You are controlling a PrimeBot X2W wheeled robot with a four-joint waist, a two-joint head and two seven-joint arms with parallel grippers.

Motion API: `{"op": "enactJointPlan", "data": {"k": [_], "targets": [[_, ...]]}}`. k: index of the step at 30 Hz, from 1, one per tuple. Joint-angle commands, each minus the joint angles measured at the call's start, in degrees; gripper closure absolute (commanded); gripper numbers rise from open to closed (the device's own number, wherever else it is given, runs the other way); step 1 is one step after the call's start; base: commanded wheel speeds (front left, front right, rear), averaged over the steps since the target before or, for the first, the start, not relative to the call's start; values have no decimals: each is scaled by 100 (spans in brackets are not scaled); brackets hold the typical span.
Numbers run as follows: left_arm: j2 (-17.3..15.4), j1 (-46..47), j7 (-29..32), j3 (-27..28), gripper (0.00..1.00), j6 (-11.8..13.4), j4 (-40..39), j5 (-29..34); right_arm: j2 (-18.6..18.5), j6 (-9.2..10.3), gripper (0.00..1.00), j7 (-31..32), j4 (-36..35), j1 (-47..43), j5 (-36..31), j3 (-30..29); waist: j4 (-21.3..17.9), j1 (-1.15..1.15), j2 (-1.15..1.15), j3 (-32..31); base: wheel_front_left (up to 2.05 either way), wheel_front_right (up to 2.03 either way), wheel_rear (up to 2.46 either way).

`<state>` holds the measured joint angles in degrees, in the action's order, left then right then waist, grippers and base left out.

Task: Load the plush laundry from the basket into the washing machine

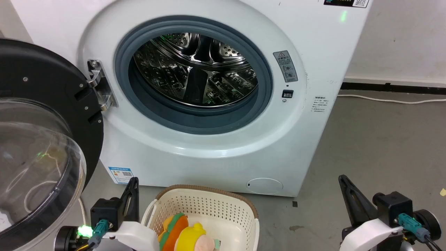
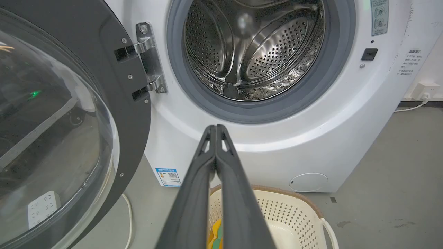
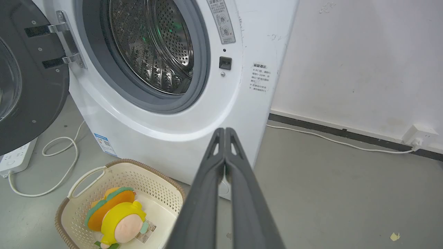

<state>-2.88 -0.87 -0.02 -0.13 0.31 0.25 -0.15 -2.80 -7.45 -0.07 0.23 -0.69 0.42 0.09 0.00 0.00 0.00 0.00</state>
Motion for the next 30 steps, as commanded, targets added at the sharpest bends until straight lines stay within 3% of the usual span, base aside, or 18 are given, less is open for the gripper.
{"op": "enactJointPlan", "data": {"k": [1,11,12,30], "targets": [[1,87,2,13,100,-31,-25,15,-8,-3,100,7,-23,69,-42,-9,0,0,0,0,0,0,0],[1,87,2,13,100,-31,-25,15,-8,-3,100,7,-23,69,-42,-9,0,0,0,0,0,0,0],[0,-2,-1,-2,0,2,1,-1,0,0,0,-2,1,-1,5,2,0,0,0,0,0,0,0],[-30,42,-185,-136,0,-61,153,-5,-1,0,0,-186,-87,-7,202,-32,-62,0,0,200,0,0,0]]}}
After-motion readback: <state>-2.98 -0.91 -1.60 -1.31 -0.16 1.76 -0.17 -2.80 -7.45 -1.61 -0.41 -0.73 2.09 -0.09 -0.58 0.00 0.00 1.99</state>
